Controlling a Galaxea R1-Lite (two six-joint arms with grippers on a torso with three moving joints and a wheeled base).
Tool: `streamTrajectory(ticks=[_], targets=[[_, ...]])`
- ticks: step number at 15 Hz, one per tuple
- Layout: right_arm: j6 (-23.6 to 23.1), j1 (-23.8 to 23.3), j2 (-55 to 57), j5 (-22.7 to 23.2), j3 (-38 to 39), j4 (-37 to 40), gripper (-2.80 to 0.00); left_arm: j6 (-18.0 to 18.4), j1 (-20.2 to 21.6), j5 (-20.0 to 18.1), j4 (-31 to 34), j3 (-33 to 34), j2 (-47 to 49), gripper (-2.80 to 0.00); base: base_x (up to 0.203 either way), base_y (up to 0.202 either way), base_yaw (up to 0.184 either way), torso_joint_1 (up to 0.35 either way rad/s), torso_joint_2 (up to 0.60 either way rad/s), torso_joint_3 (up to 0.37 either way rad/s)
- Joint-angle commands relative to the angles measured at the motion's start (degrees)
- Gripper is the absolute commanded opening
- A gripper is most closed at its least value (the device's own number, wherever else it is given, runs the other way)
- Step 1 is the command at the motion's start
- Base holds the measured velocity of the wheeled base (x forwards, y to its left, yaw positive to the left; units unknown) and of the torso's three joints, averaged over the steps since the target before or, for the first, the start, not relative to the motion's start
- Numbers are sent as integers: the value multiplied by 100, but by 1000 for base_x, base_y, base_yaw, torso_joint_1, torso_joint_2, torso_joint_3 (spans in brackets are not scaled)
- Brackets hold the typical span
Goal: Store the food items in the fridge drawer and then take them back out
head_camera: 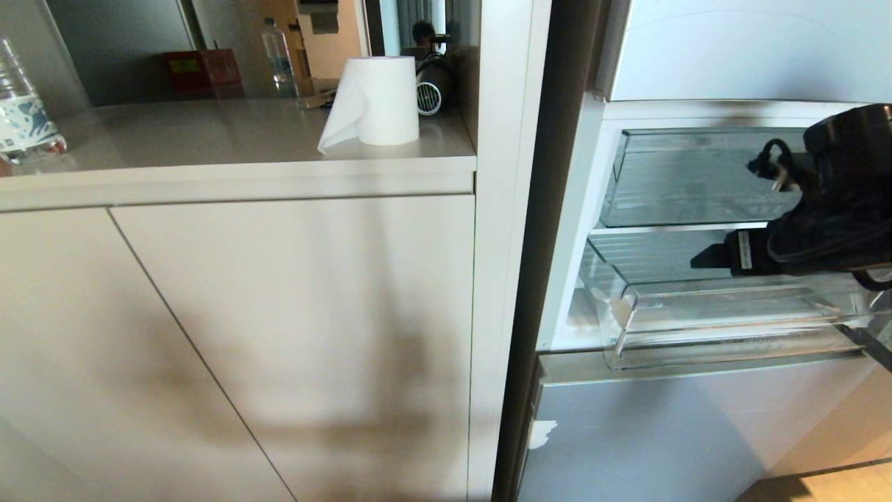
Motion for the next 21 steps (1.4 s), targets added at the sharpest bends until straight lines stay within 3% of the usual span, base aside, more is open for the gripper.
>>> streamTrajectory(ticks=[1,6,12,18,21], targets=[[2,-45,438,20,-144,114,0,0,-2,1,0,0,-2,-280,0,0,0,0,0,0],[46,-101,250,372,-155,866,0,0,-2,1,0,0,-2,-280,0,0,0,0,0,0],[63,-558,-369,944,-73,1736,0,0,-2,1,0,0,-2,-280,0,0,0,0,0,0],[81,-586,-675,1039,257,1828,0,0,-2,1,0,0,-2,-280,0,0,0,0,0,0],[146,-579,-789,1283,221,1335,0,0,-2,1,0,0,-2,-280,0,0,0,0,0,0]])
